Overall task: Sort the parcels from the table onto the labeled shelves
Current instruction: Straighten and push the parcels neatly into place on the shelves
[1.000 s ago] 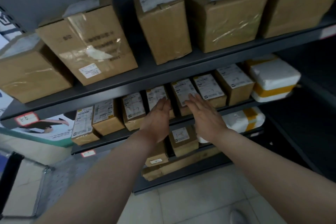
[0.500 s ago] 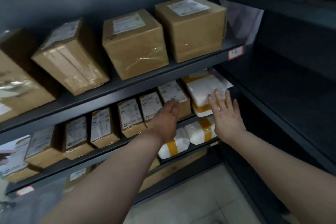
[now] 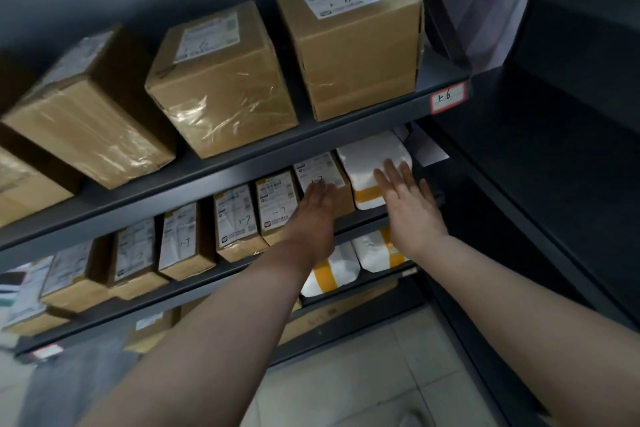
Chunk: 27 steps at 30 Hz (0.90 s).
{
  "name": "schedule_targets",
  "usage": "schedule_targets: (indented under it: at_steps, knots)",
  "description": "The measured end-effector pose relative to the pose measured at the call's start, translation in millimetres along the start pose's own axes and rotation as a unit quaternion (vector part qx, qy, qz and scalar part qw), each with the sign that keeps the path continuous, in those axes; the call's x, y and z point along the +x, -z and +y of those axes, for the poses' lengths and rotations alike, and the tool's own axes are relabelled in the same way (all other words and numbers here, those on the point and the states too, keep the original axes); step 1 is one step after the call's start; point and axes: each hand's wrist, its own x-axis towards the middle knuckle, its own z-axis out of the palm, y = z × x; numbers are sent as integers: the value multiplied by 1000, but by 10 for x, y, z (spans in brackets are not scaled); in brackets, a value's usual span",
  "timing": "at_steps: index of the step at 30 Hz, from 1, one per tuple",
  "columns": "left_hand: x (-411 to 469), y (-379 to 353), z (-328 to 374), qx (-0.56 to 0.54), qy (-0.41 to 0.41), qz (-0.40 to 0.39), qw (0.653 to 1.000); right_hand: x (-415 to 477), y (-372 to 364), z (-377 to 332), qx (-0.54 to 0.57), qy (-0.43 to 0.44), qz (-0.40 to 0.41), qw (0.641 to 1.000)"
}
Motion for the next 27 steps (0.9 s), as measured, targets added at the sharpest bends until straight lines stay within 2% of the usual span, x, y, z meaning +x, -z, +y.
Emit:
schedule_targets:
  at_steps: [6, 8, 12, 15, 22, 27]
  knots:
    - [-270, -173, -54, -50, -17, 107, 993, -274, -104, -26, 11, 12, -5, 1000]
    - [-435, -260, -124, -50, -37, 109, 992, -395, -168, -101, 1, 20, -15, 1000]
    - [-767, -407, -396, -29, -66, 59, 996, -671, -356, -377, 22, 28, -63, 997]
    - [-1076, -488, -672, -35, -47, 41, 997, -872, -517, -681, 34, 33, -107, 993]
    - [-2034, -955, -1632, -26, 106, -90, 990, -1189, -964, -1547, 34, 74, -200, 976]
    - [-2499, -1353, -2119, -9, 183, -169, 968, -1301, -1279, -2148, 62, 108, -220, 968]
